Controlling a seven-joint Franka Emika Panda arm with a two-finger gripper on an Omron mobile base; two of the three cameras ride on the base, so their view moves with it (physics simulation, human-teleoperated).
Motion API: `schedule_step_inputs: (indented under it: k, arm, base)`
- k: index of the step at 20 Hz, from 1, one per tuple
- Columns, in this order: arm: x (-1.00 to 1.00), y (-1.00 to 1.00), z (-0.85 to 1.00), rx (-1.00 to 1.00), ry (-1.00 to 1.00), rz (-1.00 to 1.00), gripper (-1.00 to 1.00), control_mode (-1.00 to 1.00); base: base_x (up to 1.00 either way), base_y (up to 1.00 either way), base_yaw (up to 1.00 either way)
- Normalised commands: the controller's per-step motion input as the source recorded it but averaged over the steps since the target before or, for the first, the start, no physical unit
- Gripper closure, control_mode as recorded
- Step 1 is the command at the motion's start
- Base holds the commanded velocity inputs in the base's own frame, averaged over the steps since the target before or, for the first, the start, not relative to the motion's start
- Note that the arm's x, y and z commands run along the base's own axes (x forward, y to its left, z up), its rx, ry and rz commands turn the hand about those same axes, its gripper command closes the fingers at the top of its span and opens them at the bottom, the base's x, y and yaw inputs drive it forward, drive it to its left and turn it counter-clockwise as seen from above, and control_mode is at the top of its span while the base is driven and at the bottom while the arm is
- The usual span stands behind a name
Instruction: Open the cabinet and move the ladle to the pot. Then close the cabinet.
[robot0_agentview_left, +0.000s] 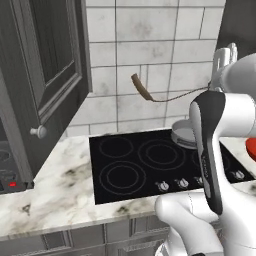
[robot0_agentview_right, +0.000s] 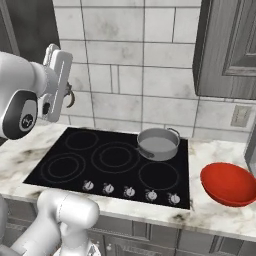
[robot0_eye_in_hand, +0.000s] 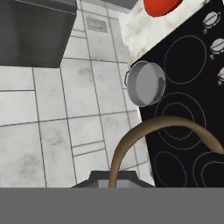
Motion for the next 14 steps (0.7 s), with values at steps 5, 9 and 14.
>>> schedule_step_inputs:
  k: [5, 9, 14]
  arm:
    - [0.0, 0.0, 0.0, 0.0, 0.0, 0.0, 1.0, 1.0]
    - [0.0, 0.0, 0.0, 0.0, 0.0, 0.0, 1.0, 1.0]
    - [0.0, 0.0, 0.0, 0.0, 0.0, 0.0, 1.0, 1.0]
  base:
    - [0.23, -0.3, 0.03]
    - [0.14, -0.35, 0.04]
    - [0.17, -0.22, 0.02]
